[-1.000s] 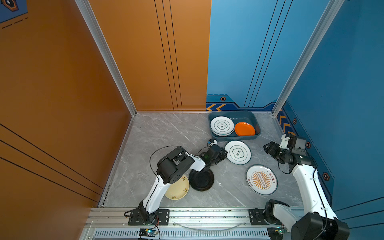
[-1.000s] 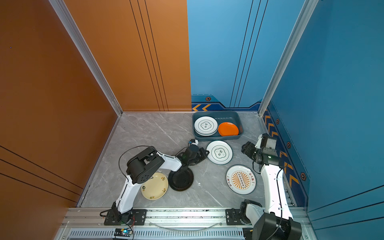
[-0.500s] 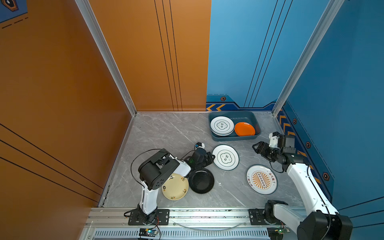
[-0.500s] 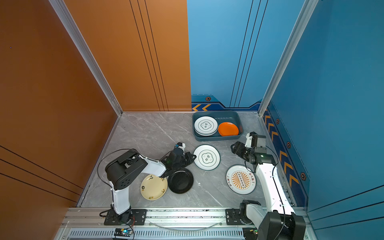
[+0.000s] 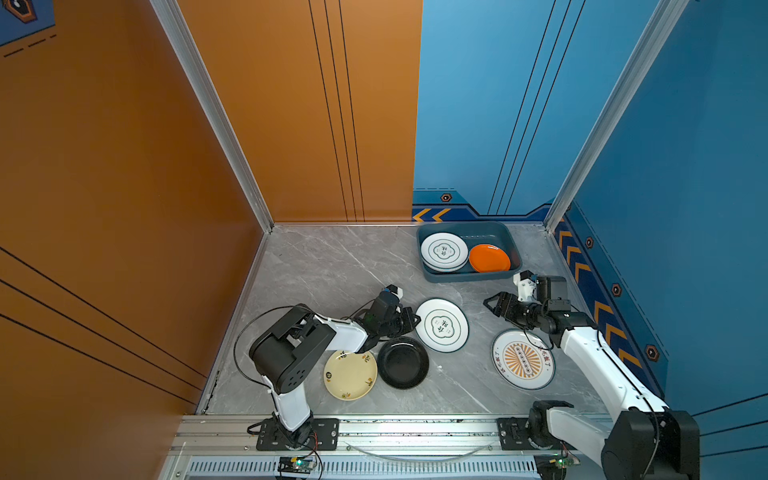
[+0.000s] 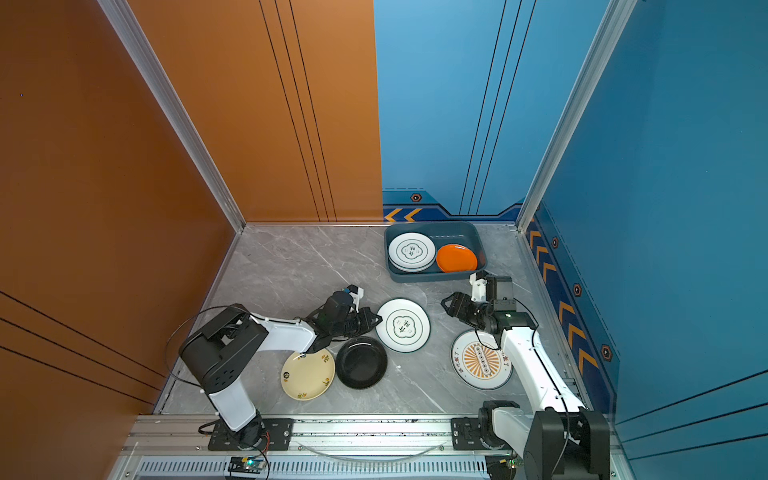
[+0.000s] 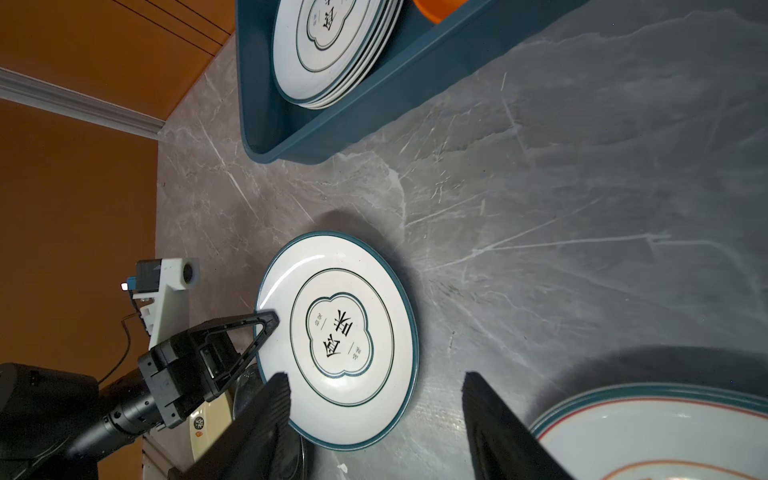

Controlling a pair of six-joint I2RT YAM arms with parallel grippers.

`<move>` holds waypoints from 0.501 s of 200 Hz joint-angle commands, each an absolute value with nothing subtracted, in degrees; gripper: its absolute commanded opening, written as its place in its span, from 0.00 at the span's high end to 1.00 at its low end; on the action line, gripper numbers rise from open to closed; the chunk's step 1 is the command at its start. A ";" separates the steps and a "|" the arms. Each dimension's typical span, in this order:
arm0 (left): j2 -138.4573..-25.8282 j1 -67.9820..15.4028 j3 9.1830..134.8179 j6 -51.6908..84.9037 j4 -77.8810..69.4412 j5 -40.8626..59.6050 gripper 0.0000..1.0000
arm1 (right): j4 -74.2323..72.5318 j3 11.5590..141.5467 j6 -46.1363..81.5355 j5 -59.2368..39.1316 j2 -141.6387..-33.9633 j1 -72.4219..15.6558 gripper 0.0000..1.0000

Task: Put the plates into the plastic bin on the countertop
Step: 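Tilt the cloud-motif plate up with the left gripper while the right gripper approaches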

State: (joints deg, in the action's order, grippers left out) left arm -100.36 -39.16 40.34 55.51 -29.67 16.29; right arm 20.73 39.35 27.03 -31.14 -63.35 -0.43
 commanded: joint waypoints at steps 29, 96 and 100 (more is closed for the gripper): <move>-94.67 -36.98 44.79 47.15 -17.01 23.88 1.00 | 13.58 35.11 27.73 -35.77 -65.44 -2.52 0.31; -86.80 -34.22 48.77 42.76 -6.88 31.57 1.00 | 2.72 31.89 30.45 -42.42 -70.74 -3.31 0.31; -86.56 -34.03 48.87 42.65 -6.59 31.88 1.00 | 2.20 31.69 30.56 -42.80 -70.84 -3.42 0.31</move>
